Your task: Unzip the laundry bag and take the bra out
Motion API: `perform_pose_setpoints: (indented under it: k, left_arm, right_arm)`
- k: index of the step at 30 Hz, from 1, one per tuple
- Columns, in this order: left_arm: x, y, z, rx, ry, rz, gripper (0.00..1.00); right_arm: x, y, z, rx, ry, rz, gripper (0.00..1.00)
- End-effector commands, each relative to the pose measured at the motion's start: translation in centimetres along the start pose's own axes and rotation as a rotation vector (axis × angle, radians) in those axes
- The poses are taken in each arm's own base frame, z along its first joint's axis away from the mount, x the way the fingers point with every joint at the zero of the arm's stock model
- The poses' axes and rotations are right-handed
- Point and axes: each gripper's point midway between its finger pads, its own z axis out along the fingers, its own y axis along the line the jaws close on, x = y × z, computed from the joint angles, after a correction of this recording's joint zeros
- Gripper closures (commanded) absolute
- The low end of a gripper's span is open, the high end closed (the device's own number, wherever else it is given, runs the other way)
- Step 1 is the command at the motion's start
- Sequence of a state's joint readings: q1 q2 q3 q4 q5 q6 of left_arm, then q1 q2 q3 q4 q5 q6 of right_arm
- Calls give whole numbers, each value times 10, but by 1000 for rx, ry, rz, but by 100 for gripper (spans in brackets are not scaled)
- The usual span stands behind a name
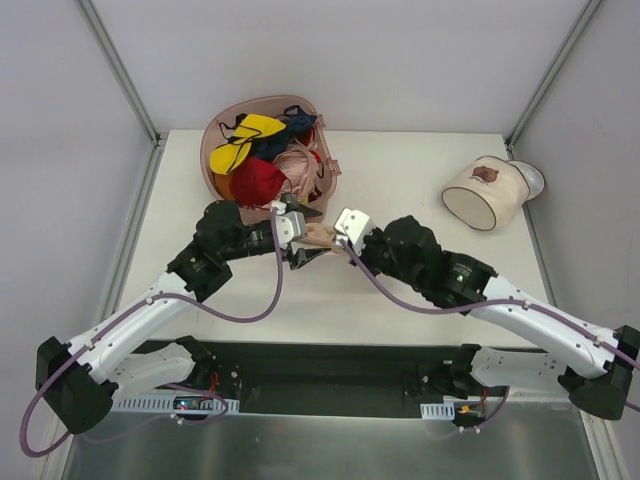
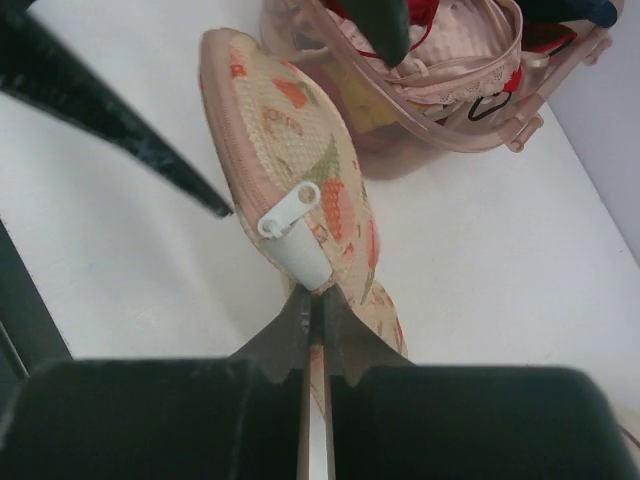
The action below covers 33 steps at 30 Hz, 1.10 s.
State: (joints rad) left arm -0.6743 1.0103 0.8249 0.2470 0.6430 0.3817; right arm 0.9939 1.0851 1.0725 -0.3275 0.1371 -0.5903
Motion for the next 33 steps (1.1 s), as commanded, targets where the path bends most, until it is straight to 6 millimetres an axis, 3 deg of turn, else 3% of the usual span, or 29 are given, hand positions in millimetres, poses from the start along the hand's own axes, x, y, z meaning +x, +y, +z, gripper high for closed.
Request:
perform_pose_setpoints:
  k: [1,3,4,6,8,9,10,11,12,13,15,23,33]
  left_arm:
    - [-3,8,-9,-96,-16,-54,27]
    - [3,6,-8,-92,8,-126,27]
    - [-4,8,-7,-92,7,-146,28]
    - [7,6,-3,-82,57,-264,30]
    - [6,18,-3,-99,69,-368,32]
    - [16,13,1,-63,102,-502,32]
    - [10,21,0,-71,100,-562,32]
    - [16,33,-4,-97,115,-641,32]
    - [23,26,-2,-43,147,-808,33]
    - [12,33,-1,-17,130,-854,37]
    - [16,31,3,57,148,-1001,43]
    - [-12,24,8,149,126,-1132,45]
    - [-7,2,15,100,157,-1213,48]
  right_arm:
    - [11,-1,0,69,-3,-103,99]
    - [27,-1,0,70,67,-112,99]
    - [25,-3,-2,76,66,-110,99]
    - [13,-6,-8,88,9,-96,99]
    - [4,-7,-10,93,-29,-88,99]
    - [3,-8,-9,93,-29,-88,99]
    - [3,-7,-9,90,-26,-84,99]
    - [3,-6,-9,85,-21,-82,99]
    - [4,-5,-8,81,-18,-81,99]
    - [5,-5,-8,80,-16,-76,99]
    - [6,-4,-8,81,-18,-72,99]
    - [11,-4,-5,85,-1,-78,99]
    - [11,-3,2,90,0,-65,99]
